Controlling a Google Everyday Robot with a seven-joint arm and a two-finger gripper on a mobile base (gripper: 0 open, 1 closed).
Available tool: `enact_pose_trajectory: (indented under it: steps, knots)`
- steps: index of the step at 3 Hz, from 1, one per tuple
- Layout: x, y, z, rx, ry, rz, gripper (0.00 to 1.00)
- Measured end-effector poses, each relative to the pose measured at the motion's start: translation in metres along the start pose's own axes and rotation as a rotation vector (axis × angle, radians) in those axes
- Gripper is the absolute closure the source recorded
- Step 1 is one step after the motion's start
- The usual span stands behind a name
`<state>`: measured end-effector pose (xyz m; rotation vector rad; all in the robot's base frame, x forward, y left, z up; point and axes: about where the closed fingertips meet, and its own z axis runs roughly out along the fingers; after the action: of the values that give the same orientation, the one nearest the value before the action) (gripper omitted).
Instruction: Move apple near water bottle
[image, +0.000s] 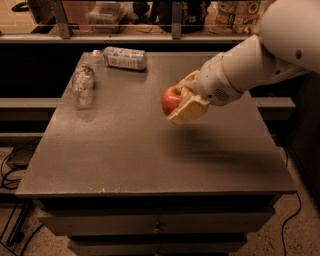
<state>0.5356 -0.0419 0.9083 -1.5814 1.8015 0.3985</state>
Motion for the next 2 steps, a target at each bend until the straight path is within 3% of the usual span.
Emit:
enact_pose_trajectory:
  steps: [2]
  knots:
    - [-0.048, -0.043, 0.095, 0.005, -0.098, 0.072, 1.00]
